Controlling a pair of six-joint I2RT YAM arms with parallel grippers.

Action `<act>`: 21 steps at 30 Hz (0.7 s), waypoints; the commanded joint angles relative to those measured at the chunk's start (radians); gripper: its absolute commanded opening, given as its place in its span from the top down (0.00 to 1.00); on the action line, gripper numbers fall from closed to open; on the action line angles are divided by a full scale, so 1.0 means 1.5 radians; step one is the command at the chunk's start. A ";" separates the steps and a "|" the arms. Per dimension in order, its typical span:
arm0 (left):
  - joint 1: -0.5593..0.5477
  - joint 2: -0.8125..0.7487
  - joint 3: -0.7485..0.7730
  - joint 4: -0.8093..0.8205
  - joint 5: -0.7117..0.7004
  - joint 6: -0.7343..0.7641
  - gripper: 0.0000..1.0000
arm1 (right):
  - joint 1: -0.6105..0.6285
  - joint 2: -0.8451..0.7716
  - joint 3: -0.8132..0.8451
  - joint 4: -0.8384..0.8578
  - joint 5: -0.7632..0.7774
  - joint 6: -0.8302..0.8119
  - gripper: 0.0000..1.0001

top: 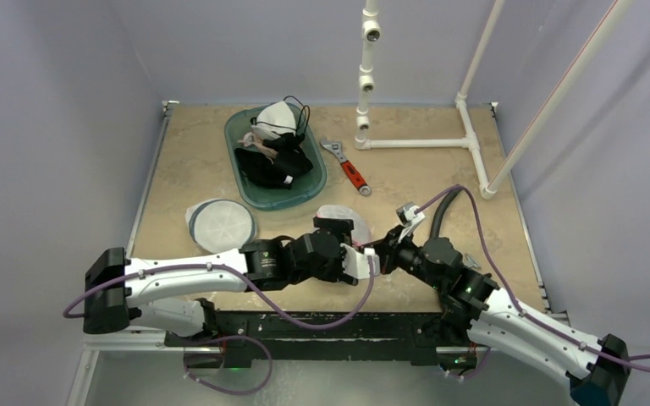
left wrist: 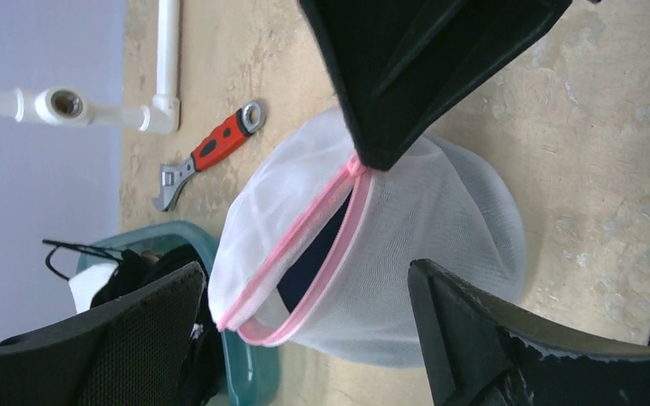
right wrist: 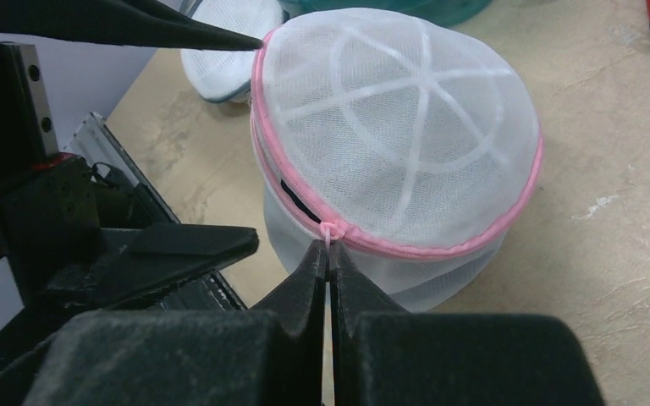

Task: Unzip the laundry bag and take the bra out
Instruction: Unzip the laundry bag at the center of the board.

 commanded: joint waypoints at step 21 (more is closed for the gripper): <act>0.023 0.014 -0.002 0.063 0.042 0.010 1.00 | -0.001 -0.014 0.019 -0.003 0.033 0.004 1.00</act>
